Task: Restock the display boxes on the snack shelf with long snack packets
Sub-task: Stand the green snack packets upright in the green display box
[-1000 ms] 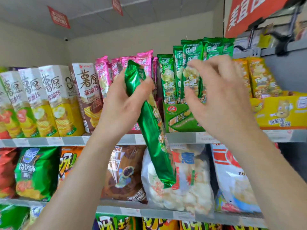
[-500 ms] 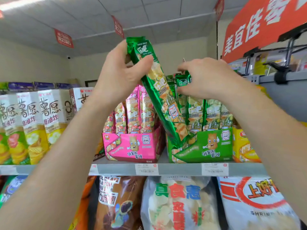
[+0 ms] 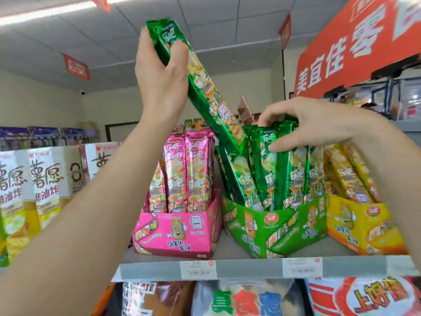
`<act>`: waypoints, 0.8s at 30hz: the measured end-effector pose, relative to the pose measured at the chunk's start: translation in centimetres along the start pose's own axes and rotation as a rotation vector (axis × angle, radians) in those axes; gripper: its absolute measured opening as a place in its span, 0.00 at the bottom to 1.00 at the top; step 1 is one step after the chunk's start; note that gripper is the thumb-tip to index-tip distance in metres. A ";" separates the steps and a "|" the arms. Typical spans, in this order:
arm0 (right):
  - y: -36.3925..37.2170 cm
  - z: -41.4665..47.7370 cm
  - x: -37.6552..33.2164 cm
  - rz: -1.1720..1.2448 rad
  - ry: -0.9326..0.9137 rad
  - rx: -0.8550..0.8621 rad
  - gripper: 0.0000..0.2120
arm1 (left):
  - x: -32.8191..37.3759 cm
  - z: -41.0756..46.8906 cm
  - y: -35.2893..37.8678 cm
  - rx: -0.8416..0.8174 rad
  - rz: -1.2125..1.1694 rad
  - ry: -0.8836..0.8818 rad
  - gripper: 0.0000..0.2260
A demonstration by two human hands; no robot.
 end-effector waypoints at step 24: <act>0.7 1.3 -1.2 -0.048 0.176 -0.015 0.16 | -5.4 -1.9 7.3 -0.613 0.376 -0.149 0.14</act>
Point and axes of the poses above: each hand's wrist, its own z-axis towards the middle knuckle, its own y-axis out of the palm, x = y × z, the point moved 8 cm from there along z, towards the middle knuckle, and after that the axes turned 13 degrees about y, right-handed, at the moved point
